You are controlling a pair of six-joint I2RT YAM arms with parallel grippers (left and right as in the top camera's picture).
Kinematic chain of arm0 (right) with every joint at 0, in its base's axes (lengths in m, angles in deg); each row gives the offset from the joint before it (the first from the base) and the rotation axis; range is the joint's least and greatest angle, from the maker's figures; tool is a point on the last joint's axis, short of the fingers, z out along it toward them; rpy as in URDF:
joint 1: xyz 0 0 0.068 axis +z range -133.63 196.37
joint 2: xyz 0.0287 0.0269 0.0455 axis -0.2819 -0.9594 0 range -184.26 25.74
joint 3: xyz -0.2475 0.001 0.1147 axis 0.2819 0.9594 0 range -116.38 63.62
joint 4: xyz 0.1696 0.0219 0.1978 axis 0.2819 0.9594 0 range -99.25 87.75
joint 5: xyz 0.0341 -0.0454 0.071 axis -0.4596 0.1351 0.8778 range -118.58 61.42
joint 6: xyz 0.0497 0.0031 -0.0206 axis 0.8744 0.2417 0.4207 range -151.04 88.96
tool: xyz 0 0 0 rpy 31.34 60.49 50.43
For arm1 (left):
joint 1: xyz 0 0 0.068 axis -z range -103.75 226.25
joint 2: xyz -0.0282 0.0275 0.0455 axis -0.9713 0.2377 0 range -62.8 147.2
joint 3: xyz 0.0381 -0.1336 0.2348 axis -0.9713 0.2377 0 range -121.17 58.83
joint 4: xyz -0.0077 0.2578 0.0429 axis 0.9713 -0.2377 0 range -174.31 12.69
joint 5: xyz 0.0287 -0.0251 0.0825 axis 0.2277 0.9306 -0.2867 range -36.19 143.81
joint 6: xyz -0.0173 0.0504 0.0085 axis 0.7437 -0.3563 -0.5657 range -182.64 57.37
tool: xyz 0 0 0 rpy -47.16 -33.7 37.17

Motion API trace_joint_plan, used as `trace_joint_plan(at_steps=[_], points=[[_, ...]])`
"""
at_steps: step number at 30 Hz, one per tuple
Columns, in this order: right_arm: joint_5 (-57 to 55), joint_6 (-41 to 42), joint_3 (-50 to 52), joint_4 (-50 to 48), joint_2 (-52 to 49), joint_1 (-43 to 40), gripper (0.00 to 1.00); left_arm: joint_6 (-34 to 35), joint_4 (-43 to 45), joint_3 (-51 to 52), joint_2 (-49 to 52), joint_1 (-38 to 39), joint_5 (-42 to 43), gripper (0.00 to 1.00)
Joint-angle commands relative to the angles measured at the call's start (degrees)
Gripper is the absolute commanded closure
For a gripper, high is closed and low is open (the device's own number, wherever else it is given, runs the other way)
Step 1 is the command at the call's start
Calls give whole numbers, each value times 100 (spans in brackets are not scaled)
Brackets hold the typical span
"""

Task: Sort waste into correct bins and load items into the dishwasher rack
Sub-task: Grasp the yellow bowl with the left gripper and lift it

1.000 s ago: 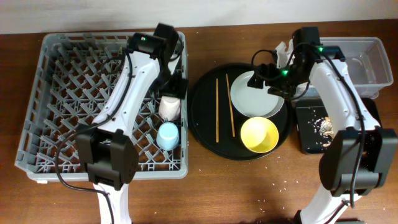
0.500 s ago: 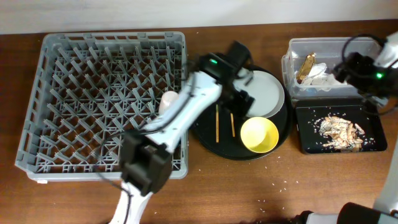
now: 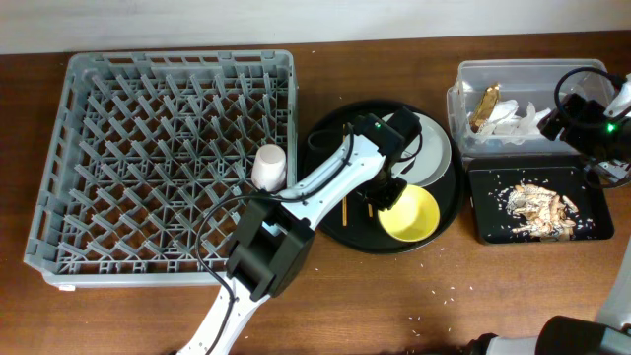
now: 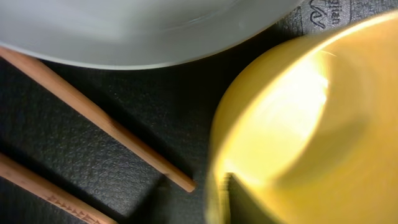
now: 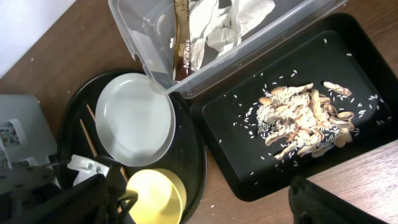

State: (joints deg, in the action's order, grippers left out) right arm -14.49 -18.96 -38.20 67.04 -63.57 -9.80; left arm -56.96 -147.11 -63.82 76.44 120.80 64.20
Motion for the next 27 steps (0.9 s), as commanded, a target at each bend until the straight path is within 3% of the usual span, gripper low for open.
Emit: trace_joint_plan(at_steps=[1,5,11,15,18,27], points=[[-125,37,31,4,-15,-9,2,-7,-57,-55,24,2,-11,97],[-127,37,31,2,-15,-11,1,9,-470,-584,24,-68,-46,99],[-125,37,31,2,-15,-9,2,9,-1735,-2557,24,-391,-990,99],[-127,37,31,2,-15,-9,2,9,-2667,-4258,24,-850,-2286,99],[-127,37,31,2,-15,-9,2,9,-2643,-5163,-11,-1351,-3305,99],[-127,37,31,2,-15,-9,1,59,-1567,-4889,247,-1998,-7136,99]])
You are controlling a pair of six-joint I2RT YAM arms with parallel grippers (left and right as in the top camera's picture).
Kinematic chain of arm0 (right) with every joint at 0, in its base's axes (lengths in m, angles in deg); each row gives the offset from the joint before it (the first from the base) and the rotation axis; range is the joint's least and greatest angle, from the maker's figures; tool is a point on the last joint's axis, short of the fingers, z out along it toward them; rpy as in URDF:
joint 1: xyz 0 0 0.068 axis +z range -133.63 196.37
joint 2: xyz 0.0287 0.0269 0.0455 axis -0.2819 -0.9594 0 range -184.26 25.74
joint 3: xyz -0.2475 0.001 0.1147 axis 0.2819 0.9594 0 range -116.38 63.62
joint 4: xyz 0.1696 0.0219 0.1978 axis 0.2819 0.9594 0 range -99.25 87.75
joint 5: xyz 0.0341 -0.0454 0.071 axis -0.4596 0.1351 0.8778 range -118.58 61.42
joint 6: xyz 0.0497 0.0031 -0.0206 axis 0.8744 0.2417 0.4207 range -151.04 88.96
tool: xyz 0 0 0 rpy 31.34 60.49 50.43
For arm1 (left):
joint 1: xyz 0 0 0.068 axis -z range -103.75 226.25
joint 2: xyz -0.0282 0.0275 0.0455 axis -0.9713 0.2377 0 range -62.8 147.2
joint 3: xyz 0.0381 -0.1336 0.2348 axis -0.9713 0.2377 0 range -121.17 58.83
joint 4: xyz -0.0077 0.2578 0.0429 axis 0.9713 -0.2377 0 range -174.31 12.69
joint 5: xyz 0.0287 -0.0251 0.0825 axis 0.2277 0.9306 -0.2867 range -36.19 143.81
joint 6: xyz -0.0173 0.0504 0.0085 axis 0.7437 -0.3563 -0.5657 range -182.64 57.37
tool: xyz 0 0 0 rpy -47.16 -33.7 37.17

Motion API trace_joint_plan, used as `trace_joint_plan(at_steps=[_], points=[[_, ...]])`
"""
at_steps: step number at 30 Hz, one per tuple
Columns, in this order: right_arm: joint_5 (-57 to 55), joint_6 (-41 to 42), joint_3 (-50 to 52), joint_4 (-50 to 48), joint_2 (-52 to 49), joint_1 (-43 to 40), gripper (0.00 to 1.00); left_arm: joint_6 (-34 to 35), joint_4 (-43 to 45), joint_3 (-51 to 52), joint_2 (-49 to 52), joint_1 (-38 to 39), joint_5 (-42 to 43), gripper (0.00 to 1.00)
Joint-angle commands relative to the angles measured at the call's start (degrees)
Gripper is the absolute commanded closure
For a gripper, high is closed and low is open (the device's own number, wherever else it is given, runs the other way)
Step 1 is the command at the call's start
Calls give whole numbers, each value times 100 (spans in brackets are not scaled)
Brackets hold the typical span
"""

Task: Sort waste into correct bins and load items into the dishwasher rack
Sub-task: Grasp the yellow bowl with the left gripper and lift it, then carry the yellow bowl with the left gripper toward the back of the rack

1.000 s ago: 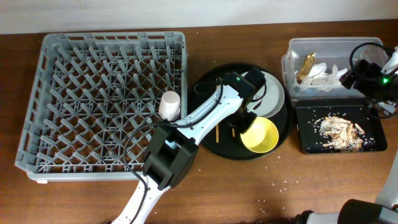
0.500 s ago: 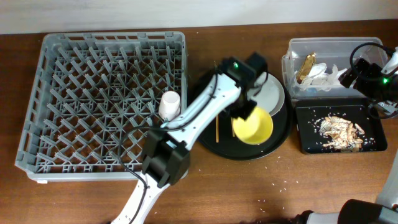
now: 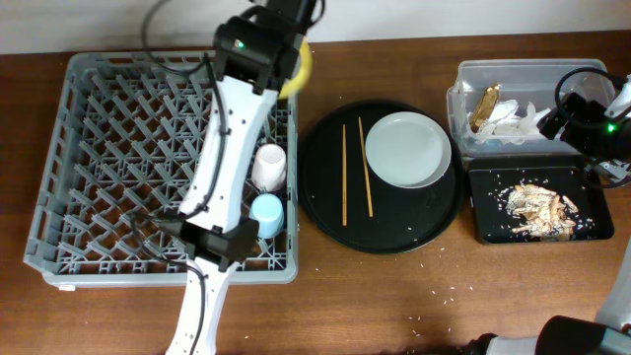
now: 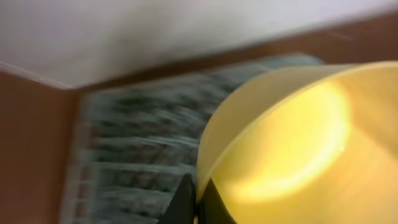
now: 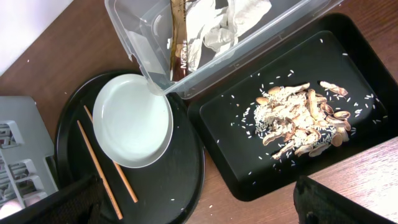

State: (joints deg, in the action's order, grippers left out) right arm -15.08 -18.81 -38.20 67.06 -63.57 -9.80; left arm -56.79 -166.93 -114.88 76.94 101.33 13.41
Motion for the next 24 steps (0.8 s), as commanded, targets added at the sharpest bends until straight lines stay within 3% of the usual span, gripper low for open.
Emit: trace_joint_plan(at_steps=[1,6,10,16,24], points=[[-68,22,31,0,-15,-11,2,42,577,278,273,-50,-2317,99],[-68,22,31,0,-15,-9,2,66,1121,651,671,-44,-2874,99],[-68,22,31,0,-15,-9,1,678,1034,988,1040,4,-3753,99],[-68,22,31,0,-15,-9,2,1349,920,1174,1217,245,-3707,99],[-68,22,31,0,-15,-9,2,1453,905,1598,1220,407,-3421,99]])
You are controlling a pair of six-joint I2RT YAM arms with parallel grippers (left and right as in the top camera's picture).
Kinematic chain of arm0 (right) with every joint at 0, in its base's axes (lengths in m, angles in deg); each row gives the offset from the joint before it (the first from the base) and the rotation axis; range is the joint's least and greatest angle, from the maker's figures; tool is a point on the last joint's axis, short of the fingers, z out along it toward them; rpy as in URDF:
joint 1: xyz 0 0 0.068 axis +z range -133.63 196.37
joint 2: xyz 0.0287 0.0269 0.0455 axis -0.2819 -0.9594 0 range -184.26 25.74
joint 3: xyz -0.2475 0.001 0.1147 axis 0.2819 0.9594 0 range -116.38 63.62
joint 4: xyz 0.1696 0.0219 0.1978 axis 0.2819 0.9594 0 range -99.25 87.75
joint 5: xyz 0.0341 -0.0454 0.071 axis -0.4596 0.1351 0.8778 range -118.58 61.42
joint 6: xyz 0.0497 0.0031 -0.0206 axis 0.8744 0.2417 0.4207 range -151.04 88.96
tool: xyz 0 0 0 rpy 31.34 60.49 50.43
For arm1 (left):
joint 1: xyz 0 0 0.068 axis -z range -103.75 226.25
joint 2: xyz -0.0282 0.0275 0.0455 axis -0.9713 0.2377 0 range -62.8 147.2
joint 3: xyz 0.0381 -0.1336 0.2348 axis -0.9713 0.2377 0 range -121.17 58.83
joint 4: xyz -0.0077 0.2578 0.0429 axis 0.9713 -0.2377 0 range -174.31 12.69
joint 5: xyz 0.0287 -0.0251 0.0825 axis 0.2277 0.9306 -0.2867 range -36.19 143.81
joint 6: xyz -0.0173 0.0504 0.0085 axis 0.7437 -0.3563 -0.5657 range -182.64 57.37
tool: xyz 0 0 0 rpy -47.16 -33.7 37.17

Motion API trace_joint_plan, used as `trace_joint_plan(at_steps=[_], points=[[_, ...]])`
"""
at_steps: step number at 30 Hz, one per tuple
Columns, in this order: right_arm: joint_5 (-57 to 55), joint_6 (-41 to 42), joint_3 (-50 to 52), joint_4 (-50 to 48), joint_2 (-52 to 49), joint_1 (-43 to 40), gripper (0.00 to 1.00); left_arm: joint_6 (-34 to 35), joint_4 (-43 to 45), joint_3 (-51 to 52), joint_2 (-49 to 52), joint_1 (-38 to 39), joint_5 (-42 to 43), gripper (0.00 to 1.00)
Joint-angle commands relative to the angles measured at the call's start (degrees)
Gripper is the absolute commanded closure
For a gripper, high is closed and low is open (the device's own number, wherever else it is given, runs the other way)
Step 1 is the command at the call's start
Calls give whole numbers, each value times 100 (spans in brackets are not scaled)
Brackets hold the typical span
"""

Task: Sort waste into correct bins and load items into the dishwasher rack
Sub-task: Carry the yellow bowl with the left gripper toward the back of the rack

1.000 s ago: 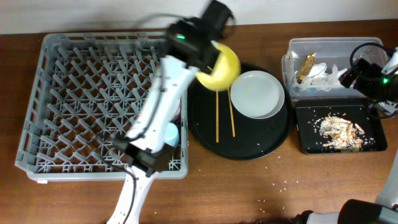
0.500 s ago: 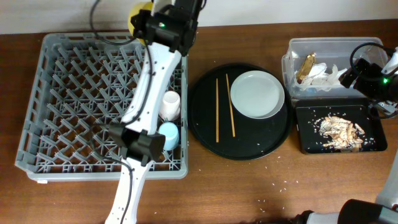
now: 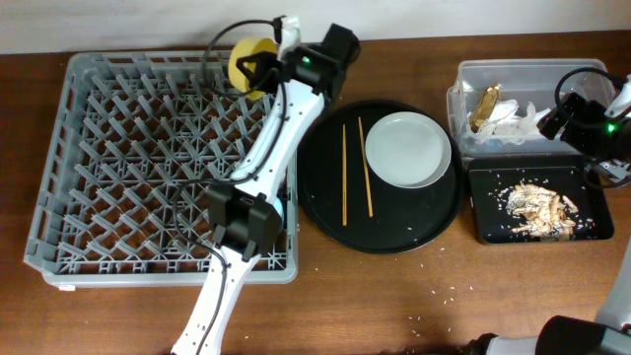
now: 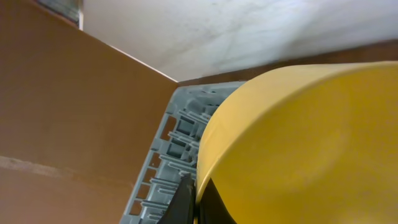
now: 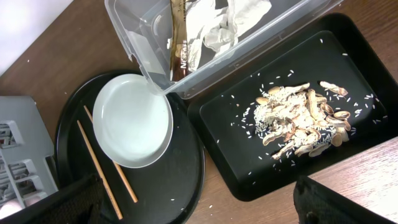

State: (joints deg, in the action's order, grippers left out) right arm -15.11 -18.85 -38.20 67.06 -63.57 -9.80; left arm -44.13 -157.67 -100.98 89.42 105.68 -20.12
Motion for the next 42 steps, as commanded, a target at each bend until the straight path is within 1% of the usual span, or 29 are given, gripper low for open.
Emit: trace_joint_plan(at_steps=[1,3,6,8,12,14,18,19,21,31,38,42], points=[[-66,26,31,0,-15,-9,2,188,-26,269,-28,-35,-90,99],[-66,26,31,0,-15,-9,2,293,-37,393,-28,-42,-195,99],[-66,26,31,0,-15,-9,2,933,-310,483,-28,-44,-706,99],[-63,26,31,0,-15,-9,2,1040,-378,483,-28,-31,-863,99],[-66,26,31,0,-15,-9,2,1182,-428,483,-28,-31,-839,99],[-66,26,31,0,-15,-9,2,1191,-411,485,-28,-42,-791,99],[-66,26,31,0,-15,-9,2,1209,-411,492,-28,-74,-225,99],[-63,26,31,0,-15,-9,2,1325,-415,503,-28,-74,-151,99],[-66,26,31,0,-15,-9,1,1410,-402,522,-28,-72,-142,99],[-66,26,31,0,-15,-9,1,1410,-214,691,-26,-173,-212,99],[-66,26,31,0,-15,-9,1,1405,-70,691,-26,-186,-535,99],[-66,26,31,0,-15,-9,2,1408,-66,695,-17,-179,-15,99]])
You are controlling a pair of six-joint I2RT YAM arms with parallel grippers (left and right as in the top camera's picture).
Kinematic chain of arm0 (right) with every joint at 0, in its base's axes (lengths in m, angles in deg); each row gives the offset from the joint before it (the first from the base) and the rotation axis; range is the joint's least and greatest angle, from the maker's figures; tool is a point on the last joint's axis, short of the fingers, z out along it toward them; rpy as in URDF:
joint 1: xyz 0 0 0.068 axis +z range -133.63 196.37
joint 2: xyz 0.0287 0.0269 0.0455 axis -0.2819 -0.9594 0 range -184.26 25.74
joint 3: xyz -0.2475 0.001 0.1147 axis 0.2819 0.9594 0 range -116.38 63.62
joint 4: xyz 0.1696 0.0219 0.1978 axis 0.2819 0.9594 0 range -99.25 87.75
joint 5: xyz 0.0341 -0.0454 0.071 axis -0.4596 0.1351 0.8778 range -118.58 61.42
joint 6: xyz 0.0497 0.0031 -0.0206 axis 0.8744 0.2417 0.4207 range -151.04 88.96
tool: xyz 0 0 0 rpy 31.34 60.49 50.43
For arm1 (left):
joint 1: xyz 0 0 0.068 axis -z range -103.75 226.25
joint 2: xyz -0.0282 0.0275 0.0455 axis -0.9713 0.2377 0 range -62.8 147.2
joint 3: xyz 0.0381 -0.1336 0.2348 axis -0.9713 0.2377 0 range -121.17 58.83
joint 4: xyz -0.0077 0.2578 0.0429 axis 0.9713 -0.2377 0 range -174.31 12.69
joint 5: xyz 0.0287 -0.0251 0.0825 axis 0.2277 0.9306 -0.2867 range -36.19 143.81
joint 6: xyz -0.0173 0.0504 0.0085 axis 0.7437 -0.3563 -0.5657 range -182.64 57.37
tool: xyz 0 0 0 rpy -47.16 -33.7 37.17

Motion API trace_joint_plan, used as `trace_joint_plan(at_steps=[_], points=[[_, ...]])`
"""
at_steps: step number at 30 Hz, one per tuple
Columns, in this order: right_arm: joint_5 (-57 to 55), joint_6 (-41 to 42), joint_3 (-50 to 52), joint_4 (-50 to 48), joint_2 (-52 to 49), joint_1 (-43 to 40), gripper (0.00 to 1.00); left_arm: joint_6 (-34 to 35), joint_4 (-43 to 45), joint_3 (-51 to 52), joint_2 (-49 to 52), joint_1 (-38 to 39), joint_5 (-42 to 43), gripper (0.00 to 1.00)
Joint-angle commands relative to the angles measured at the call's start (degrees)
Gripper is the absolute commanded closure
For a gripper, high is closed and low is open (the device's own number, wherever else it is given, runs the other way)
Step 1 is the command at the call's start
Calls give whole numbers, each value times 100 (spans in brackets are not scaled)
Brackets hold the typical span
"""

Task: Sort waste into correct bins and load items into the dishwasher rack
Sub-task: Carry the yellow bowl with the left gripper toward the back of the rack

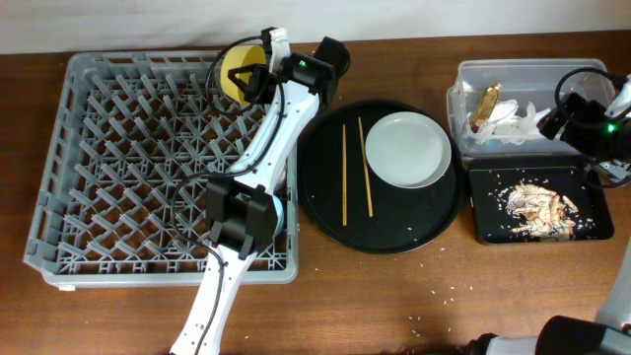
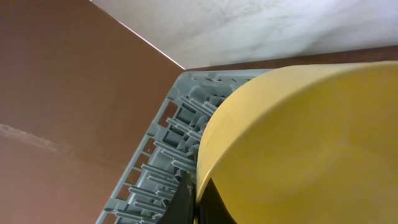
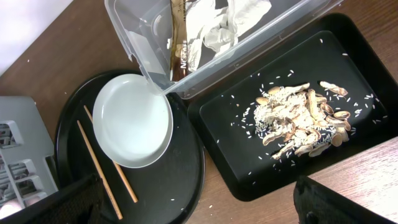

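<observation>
My left gripper [image 1: 258, 77] is shut on the rim of the yellow bowl [image 1: 240, 69], which it holds on edge over the back row of the grey dishwasher rack [image 1: 118, 168], right of centre. In the left wrist view the bowl [image 2: 298, 143] fills the right side, with the rack's [image 2: 163, 155] tines close beneath and one dark finger [image 2: 186, 199] at the rim. The white plate [image 1: 407, 148] and two chopsticks [image 1: 345, 173] lie on the round black tray [image 1: 335, 212]. My right gripper [image 3: 196, 193] is open at the far right, above the bins.
A clear bin [image 1: 513, 74] with paper and a wrapper stands at the back right. In front of it is a black rectangular tray [image 1: 537, 202] with food scraps and rice. A blue cup [image 1: 280, 209] shows in the rack beside my left arm. Rice grains dot the table's front.
The yellow bowl, still in my left gripper, has shifted slightly left and closer to the rack's back row. The right arm has not moved.
My left gripper was at the yellow bowl on the round tray beside the plate. Then it held the bowl up over the rack's back right corner. Then the bowl stood on edge above the back row, and now it is closer to the tines.
</observation>
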State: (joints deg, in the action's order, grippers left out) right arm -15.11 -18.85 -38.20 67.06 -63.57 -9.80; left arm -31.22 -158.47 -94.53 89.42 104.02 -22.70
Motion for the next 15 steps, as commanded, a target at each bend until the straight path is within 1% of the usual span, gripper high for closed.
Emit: trace_joint_plan(at_steps=[1,5,11,13,15], points=[[-66,26,31,0,-15,-9,1,116,15,57,-17,-13,343,99],[-66,26,31,0,-15,-9,2,114,-28,72,-9,4,479,99],[-66,26,31,0,-15,-9,1,111,-411,72,-9,46,485,99],[-66,26,31,0,-15,-9,2,111,-551,72,-9,59,483,83],[-66,26,31,0,-15,-9,1,111,-601,72,-9,68,481,69]])
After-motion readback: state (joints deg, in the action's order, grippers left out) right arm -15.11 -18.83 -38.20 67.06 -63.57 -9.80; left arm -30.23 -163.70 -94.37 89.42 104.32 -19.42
